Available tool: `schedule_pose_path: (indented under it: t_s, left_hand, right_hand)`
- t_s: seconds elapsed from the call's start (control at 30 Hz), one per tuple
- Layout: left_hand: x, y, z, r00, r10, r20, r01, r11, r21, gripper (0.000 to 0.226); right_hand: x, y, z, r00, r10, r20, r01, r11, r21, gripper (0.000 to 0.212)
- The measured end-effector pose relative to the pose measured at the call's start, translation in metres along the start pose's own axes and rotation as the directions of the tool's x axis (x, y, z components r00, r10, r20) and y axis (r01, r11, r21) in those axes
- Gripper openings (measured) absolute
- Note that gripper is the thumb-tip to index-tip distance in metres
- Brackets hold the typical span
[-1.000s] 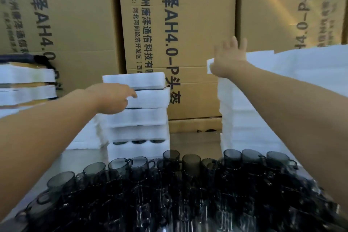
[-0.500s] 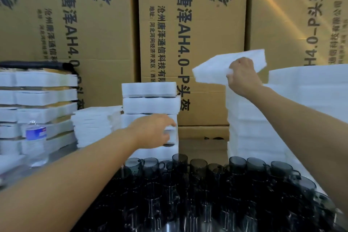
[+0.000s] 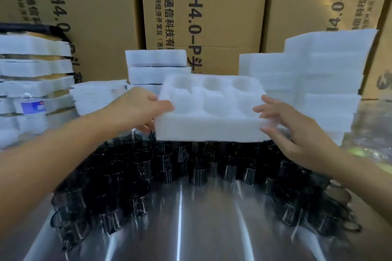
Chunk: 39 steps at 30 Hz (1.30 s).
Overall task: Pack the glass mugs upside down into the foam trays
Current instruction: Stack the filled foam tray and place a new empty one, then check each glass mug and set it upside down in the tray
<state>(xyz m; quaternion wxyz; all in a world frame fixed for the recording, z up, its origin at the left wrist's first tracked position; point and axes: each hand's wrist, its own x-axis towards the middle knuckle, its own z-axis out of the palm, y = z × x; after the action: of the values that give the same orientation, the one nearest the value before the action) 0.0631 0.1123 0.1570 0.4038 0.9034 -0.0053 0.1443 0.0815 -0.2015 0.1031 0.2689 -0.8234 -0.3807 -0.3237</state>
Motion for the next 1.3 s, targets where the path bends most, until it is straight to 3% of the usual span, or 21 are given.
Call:
schedule_pose_path:
  t_s: [0.1, 0.23, 0.43, 0.8, 0.87, 0.97, 1.03, 1.1, 1.17, 1.3]
  left_hand:
    - [-0.046, -0.015, 0.021, 0.99, -0.044, 0.135, 0.014, 0.977, 0.214, 0.023]
    - [-0.102, -0.039, 0.045, 0.962, -0.118, 0.248, 0.048, 0.962, 0.27, 0.028]
    - [-0.13, -0.071, 0.073, 0.931, -0.217, 0.295, 0.116, 0.939, 0.325, 0.026]
    - [-0.136, -0.085, 0.079, 0.943, -0.19, 0.274, 0.028, 0.863, 0.504, 0.039]
    - [-0.136, -0.079, 0.073, 0.959, -0.157, 0.235, -0.02, 0.791, 0.611, 0.05]
    - [-0.129, -0.061, 0.061, 0.996, 0.014, 0.089, -0.076, 0.659, 0.748, 0.062]
    - [-0.119, -0.045, 0.06, 0.985, 0.154, 0.071, -0.158, 0.677, 0.719, 0.06]
    - [-0.101, -0.032, 0.07, 0.946, 0.255, 0.199, -0.323, 0.7, 0.637, 0.049]
    - [-0.076, -0.023, 0.092, 0.869, 0.279, 0.409, -0.485, 0.644, 0.591, 0.044]
    - [-0.039, -0.019, 0.144, 0.812, 0.198, 0.548, -0.546, 0.587, 0.597, 0.043]
  right_hand:
    - [-0.049, -0.013, -0.004, 0.992, -0.03, 0.122, 0.04, 0.996, -0.079, 0.018]
    - [-0.103, -0.028, 0.0, 0.971, -0.054, 0.232, 0.066, 0.997, -0.044, 0.022]
    - [-0.146, -0.037, 0.016, 0.951, -0.023, 0.309, 0.043, 0.997, -0.058, 0.017]
    - [-0.152, -0.033, 0.034, 0.926, 0.019, 0.378, -0.017, 1.0, -0.007, 0.015]
    - [-0.15, -0.034, 0.03, 0.916, 0.028, 0.4, -0.02, 1.0, -0.023, 0.019]
    - [-0.134, -0.036, 0.02, 0.935, 0.038, 0.353, -0.011, 0.997, -0.078, 0.034]
    - [-0.111, -0.039, 0.018, 0.947, 0.08, 0.311, -0.056, 0.995, -0.083, 0.036]
    - [-0.08, -0.04, 0.027, 0.966, 0.084, 0.246, -0.068, 0.995, -0.073, 0.029]
    - [-0.046, -0.04, 0.046, 0.977, 0.096, 0.188, -0.093, 0.995, -0.022, 0.019]
    - [0.015, -0.034, 0.096, 0.946, 0.221, 0.235, -0.243, 0.968, 0.066, 0.02]
